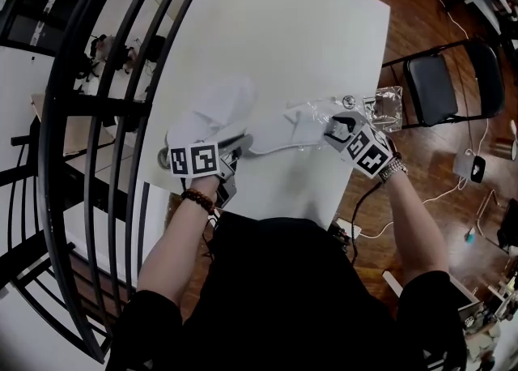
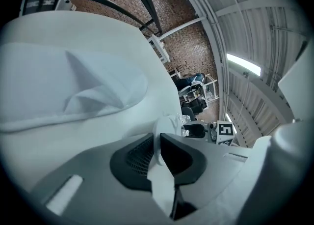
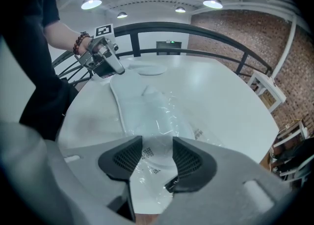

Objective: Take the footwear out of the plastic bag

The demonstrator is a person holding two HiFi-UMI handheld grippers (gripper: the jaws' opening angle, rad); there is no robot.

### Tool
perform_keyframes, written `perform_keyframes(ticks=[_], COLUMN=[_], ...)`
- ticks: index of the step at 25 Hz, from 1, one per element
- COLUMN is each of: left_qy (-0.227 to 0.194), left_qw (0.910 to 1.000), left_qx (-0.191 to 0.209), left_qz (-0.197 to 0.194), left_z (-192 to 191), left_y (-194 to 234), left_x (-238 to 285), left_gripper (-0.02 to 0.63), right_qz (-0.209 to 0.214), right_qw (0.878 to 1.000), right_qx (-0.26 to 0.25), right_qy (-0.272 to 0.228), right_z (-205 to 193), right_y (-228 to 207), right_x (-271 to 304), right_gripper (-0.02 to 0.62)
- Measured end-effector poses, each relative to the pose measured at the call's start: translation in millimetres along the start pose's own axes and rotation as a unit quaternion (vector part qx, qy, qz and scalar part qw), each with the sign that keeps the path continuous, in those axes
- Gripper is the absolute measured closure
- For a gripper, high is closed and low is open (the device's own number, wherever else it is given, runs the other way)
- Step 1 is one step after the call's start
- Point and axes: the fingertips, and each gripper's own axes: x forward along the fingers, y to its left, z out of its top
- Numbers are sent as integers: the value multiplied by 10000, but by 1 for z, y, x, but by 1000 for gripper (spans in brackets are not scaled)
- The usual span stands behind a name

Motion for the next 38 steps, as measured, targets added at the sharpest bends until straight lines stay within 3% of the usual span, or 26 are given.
perform_keyframes(ticks=[8,14,16,21,29,32,35,38], left_qy=[-590,-1194,-1398,-1801,-2522,-2673,-2680,-2563], left_qw=[9973,9914,9887,9828,9564,9516,9542,9606], left_qx=[-67,353,318,-218,-1275,-1367,-1284,-1063], left_qz=[-425,-394,-429,-340,-731,-651,-354,153], left_z=[23,55,64,73,69,67,61,54], left_y=[-5,-2,0,22,48,60,74,86], left_x=[-38,-75,-87,-121,-157,-163,-164,-166], left_gripper=[560,561,562,562,563,563,553,442], right_qz=[-202,-554,-694,-952,-1074,-1085,-1060,-1075], right_qw=[9996,9974,9960,9914,9876,9877,9884,9890], right_qx=[187,448,566,901,1135,1105,1051,958], right_qy=[-113,-83,-49,1,-155,-205,-266,-330], right_z=[16,27,31,41,69,80,90,98], right_y=[-10,-25,-32,-46,-55,-56,-55,-53], right_x=[3,10,12,20,31,36,39,38], right_gripper=[411,411,411,411,411,411,411,411])
